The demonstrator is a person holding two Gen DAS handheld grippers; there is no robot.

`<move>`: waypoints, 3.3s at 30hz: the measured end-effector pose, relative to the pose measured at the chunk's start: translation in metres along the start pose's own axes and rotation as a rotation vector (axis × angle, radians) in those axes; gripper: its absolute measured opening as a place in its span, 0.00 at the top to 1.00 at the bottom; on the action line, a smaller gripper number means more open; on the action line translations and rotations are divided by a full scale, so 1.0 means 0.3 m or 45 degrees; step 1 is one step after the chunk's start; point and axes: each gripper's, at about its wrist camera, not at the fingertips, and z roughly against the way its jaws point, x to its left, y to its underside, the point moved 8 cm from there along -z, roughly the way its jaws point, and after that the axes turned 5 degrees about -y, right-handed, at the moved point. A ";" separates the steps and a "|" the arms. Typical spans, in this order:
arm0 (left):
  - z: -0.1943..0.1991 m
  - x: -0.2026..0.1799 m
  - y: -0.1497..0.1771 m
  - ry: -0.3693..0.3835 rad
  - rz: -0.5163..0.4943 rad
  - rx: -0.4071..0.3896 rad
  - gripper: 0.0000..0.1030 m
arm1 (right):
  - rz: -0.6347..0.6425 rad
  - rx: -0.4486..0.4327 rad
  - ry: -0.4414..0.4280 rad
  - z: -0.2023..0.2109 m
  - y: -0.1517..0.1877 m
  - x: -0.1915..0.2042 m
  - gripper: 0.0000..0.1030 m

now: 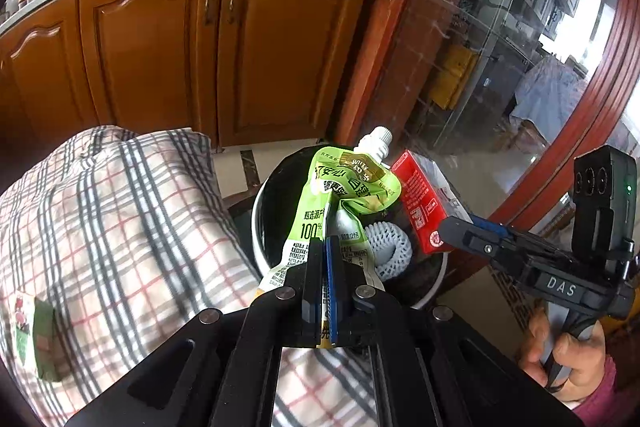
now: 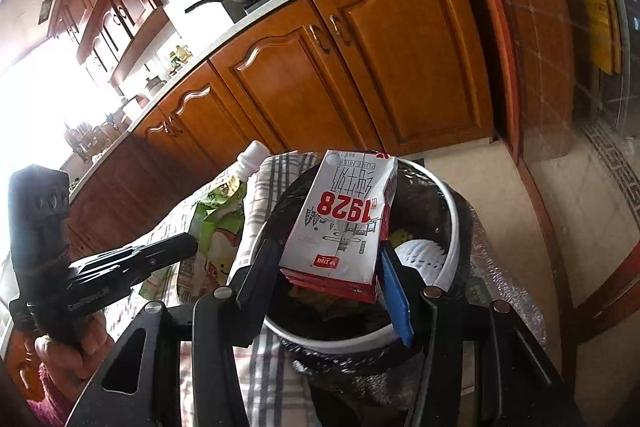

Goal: Collect trash
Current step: 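Carry the pouch and carton to the bin and open both grippers, then move both tools back over the green carton and red wrapper, then grasp the green milk carton with the left gripper while the right gripper grasps the red wrapper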

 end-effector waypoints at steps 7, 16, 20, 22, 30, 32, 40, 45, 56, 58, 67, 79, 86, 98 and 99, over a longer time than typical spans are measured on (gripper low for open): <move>-0.066 -0.025 -0.032 0.006 0.016 0.048 1.00 | 0.000 0.028 0.016 -0.022 -0.003 -0.030 0.51; -0.134 -0.034 -0.038 -0.004 0.032 0.087 1.00 | -0.020 0.062 0.023 -0.049 -0.002 -0.068 0.51; -0.146 -0.058 -0.036 0.028 0.042 0.117 0.98 | -0.028 0.078 0.020 -0.068 -0.009 -0.075 0.50; -0.145 -0.059 -0.039 0.042 0.062 0.121 0.98 | -0.050 0.084 0.019 -0.075 -0.011 -0.083 0.48; -0.081 0.001 -0.017 0.004 0.131 0.035 0.82 | -0.099 0.027 -0.010 -0.035 -0.001 -0.095 0.40; -0.049 0.032 0.004 -0.013 0.167 0.010 0.77 | -0.104 0.013 -0.014 -0.027 0.002 -0.090 0.39; 0.109 0.161 0.155 -0.096 0.286 -0.069 0.64 | -0.091 -0.057 -0.060 -0.004 0.040 -0.009 0.26; 0.212 0.237 0.255 -0.134 0.338 -0.085 0.64 | -0.079 -0.025 -0.111 -0.035 0.076 0.072 0.26; 0.419 0.394 0.435 -0.216 0.489 -0.125 0.62 | -0.020 0.098 -0.183 -0.119 0.209 0.263 0.26; 0.459 0.443 0.462 -0.234 0.517 -0.134 0.61 | 0.002 0.129 -0.205 -0.137 0.239 0.308 0.26; 0.616 0.582 0.560 -0.344 0.611 -0.183 0.51 | 0.146 0.244 -0.296 -0.205 0.377 0.535 0.09; 0.638 0.690 0.572 -0.406 0.602 -0.155 0.43 | 0.294 0.370 -0.414 -0.288 0.484 0.757 0.09; 0.562 0.734 0.512 -0.388 0.540 -0.114 0.39 | 0.292 0.431 -0.440 -0.349 0.501 0.800 0.24; 0.313 0.784 0.385 -0.338 0.375 0.070 0.34 | 0.230 0.596 -0.517 -0.485 0.536 0.835 0.56; 0.293 0.783 0.381 -0.354 0.361 0.081 0.35 | 0.234 0.607 -0.523 -0.490 0.543 0.838 0.66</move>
